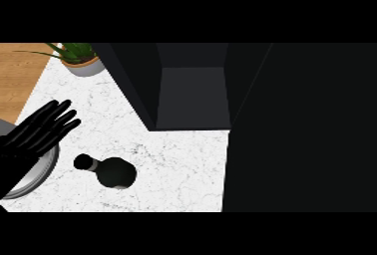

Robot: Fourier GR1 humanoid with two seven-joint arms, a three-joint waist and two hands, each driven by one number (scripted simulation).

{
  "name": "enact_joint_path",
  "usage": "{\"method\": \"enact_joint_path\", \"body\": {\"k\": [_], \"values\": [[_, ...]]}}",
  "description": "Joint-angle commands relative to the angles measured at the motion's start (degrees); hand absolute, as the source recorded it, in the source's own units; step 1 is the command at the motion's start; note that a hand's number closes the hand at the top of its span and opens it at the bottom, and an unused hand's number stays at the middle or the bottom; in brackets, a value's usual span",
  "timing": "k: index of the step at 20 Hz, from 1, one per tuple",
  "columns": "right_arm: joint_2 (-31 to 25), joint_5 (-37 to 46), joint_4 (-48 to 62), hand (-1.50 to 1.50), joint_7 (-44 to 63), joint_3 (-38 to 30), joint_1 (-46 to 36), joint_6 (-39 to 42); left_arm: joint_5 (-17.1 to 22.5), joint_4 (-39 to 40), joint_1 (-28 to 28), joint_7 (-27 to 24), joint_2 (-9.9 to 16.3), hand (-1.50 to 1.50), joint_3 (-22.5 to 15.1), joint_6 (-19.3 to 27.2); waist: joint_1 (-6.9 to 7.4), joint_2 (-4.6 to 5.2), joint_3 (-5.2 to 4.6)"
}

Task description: Pick up the wine, place it into the cabinet and close the cabinet

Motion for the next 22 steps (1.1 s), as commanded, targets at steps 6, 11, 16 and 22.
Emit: {"method": "enact_joint_path", "body": {"k": [6, 11, 16, 22], "values": [[-0.88, -1.45, -12.99, -1.5, 5.71, 1.68, 2.79, -1.04, -12.45, 14.06, -3.26, -10.36, -3.81, -1.5, -2.44, -6.43, -0.43, 0.04, 0.01], [-2.74, -4.68, -14.15, -1.5, 4.31, -1.97, 3.67, 0.2, -15.97, 19.71, -4.22, -14.88, -2.9, -1.5, 0.0, -7.22, -0.52, 0.05, 0.05], [-3.26, -3.57, -16.96, -1.5, 6.66, -0.23, 4.68, -0.79, -21.03, 25.51, -3.76, -21.66, -2.85, -1.5, 0.77, -8.47, -0.71, -0.07, 0.01], [-2.45, -1.36, -16.87, -1.5, 7.62, 2.09, 3.0, -2.6, -28.58, 35.06, -5.0, -31.03, -2.78, -1.5, -0.19, -9.2, -0.93, -0.05, -0.06]]}}
